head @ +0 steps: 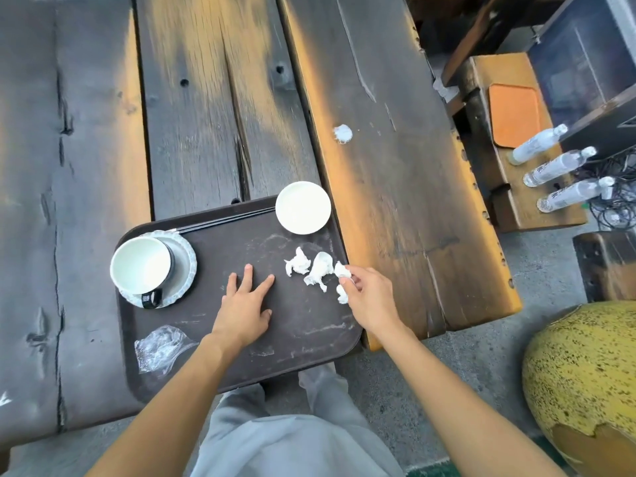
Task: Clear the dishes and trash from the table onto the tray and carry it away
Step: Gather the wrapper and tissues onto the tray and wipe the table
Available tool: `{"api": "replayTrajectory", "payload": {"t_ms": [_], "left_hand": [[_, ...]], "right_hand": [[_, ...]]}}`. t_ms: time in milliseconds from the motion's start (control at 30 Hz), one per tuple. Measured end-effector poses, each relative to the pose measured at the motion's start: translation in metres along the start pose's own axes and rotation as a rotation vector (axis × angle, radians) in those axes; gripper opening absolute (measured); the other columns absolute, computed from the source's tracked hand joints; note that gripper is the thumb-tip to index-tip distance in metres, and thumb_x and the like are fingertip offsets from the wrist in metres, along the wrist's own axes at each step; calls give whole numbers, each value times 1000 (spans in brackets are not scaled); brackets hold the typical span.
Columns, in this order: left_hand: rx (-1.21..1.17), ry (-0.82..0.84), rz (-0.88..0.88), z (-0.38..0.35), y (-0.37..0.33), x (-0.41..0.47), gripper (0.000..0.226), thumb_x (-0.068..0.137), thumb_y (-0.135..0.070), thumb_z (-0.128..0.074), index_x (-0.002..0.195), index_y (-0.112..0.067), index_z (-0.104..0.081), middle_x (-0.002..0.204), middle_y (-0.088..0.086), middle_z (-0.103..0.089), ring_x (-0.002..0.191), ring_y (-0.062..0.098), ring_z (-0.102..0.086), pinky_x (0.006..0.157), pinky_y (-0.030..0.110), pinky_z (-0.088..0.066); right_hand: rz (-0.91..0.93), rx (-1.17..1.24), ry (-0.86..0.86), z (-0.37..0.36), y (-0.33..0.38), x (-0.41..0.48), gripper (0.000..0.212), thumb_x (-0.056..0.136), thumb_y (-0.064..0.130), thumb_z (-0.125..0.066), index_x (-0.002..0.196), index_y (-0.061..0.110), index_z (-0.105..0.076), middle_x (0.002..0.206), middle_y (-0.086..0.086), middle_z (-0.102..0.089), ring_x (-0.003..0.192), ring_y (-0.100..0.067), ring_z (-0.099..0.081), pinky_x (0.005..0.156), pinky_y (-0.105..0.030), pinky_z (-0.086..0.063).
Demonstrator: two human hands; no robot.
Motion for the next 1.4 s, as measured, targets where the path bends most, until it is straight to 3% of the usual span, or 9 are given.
{"api": "replayTrajectory", "payload": {"t_ms": [167,400,567,733,867,967,1100,1233,1400], "left_hand": [[-160,-159,25,41,2,13,43,92,-32,-59,133,-21,-58,131,4,-62,121,31,-56,94,39,-48],[-221,-340,9,152,-13,89,37,91,-26,-62,126,-15,-64,109,4,-74,104,30,-67,91,37,-51],[-188,-350,-76,200,-48,160,40,95,-29,-58,133,-14,-59,119,7,-70,106,30,-64,93,38,-50],[-34,-296,-158,192,-73,230,51,96,-36,-56,143,-19,-47,138,13,-57,122,35,-54,101,41,-45],[132,-299,-124,178,-80,278,67,94,-63,-41,153,-44,-19,166,4,-9,150,37,-10,115,60,-19],[152,-323,-104,171,-79,304,66,87,-80,-12,147,-62,9,166,-5,18,151,34,17,112,69,6],[213,-529,-126,163,-75,308,65,88,-80,0,149,-59,9,167,-3,12,152,32,15,112,71,7],[209,-588,-147,161,-75,311,65,92,-77,-6,152,-56,3,168,0,5,153,32,10,114,69,5],[208,-594,-146,160,-76,311,65,92,-76,-6,153,-54,3,168,1,6,152,33,11,114,70,3]], "right_hand": [[-49,186,-67,32,5,18,31,92,28,-65,123,30,-66,103,9,-66,74,4,-65,65,-6,-43],[-3,351,-154,76,43,94,39,93,17,-59,123,43,-59,115,19,-61,80,-1,-69,70,-16,-54],[-63,273,-177,89,46,164,23,89,23,-64,111,27,-71,122,8,-64,84,-3,-66,85,-29,-53],[-51,318,-221,93,30,214,32,85,19,-65,109,41,-65,95,22,-67,82,1,-68,84,-25,-51],[11,170,-361,105,14,265,27,88,12,-60,96,36,-71,75,20,-71,78,6,-67,71,2,-36],[134,7,-447,113,9,300,20,90,5,-61,99,14,-76,101,-4,-73,86,4,-64,78,-4,-43],[336,-416,-343,95,-3,311,23,88,7,-66,111,5,-70,117,-8,-67,99,-35,-62,83,-41,-53],[434,-506,-364,96,-20,303,31,86,7,-70,118,9,-69,119,2,-69,90,-33,-56,76,-38,-55],[317,-389,-501,112,-15,332,15,78,3,-78,91,11,-79,74,-14,-73,69,-38,-63,65,-31,-44]]}}
Point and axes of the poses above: each hand's wrist, its own x-axis towards the middle knuckle, its own z-axis out of the back of the hand, y = z × x, the point moved 3 cm from there along x, towards the middle knuckle
